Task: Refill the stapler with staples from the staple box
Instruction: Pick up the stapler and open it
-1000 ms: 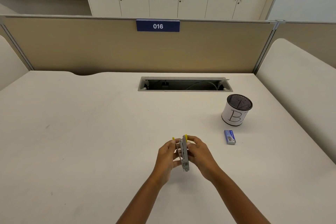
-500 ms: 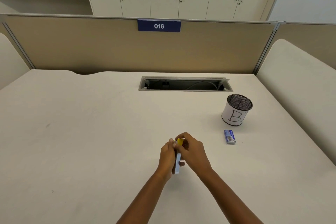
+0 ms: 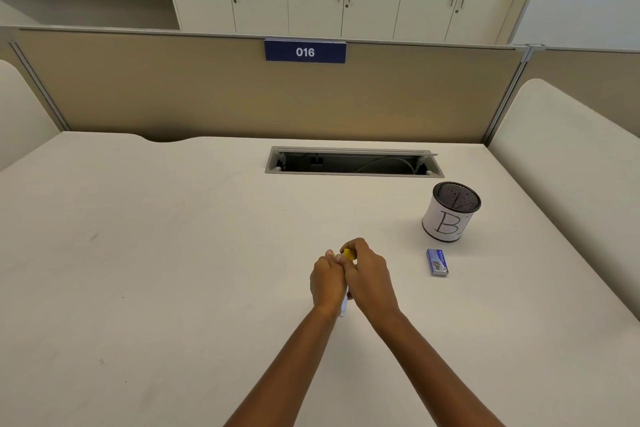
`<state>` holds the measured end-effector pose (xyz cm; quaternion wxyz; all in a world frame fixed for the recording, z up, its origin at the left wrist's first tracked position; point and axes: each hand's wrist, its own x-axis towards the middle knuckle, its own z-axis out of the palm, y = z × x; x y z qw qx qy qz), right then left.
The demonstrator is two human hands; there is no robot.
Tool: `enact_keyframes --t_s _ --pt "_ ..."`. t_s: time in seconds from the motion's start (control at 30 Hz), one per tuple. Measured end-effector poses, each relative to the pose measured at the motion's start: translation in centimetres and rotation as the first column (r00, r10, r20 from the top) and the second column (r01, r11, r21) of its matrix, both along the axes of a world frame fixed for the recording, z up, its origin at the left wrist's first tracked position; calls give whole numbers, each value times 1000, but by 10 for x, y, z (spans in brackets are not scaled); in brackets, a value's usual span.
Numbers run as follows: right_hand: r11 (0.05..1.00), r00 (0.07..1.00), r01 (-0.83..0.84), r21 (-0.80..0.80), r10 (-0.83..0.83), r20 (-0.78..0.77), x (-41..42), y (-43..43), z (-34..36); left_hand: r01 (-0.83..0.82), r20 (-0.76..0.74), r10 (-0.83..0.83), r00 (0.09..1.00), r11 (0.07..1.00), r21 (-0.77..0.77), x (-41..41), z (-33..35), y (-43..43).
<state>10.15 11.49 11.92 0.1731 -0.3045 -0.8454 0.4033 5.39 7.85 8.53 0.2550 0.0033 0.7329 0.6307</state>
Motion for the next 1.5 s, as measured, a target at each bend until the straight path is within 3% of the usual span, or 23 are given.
enact_keyframes --t_s 0.17,0.33,0.4,0.5,0.67,0.83,0.93,1.13,1.33,1.5 --pt "997 999 37 74 -35 -36 -2 7 7 9 61 -12 998 999 38 -2 12 11" --pt "995 997 58 82 -54 -48 0 8 11 -24 212 -3 977 992 126 -1 10 19" --pt "993 982 95 66 -83 -170 5 5 15 -143 329 75 941 972 187 -6 11 14" --pt "988 944 87 124 -43 -326 18 -9 20 -375 519 166 839 867 329 -33 14 -3" --pt "996 946 -19 87 46 -321 34 -27 10 -352 507 123 853 853 384 -53 18 -18" --pt "989 970 -55 139 86 -227 49 -24 -7 -469 605 108 789 741 480 -57 18 -21" --pt "986 984 -80 144 101 -144 58 -26 -23 -469 618 73 783 723 508 -58 19 -21" --pt "980 982 -147 132 161 -97 67 -28 -33 -360 554 4 833 763 536 -58 16 -22" --pt "952 981 -50 301 104 -165 37 -10 -9 -204 464 -70 883 834 513 -50 13 -22" --pt "905 977 -206 371 212 25 0 2 5 -171 468 -104 878 843 509 -40 15 -20"
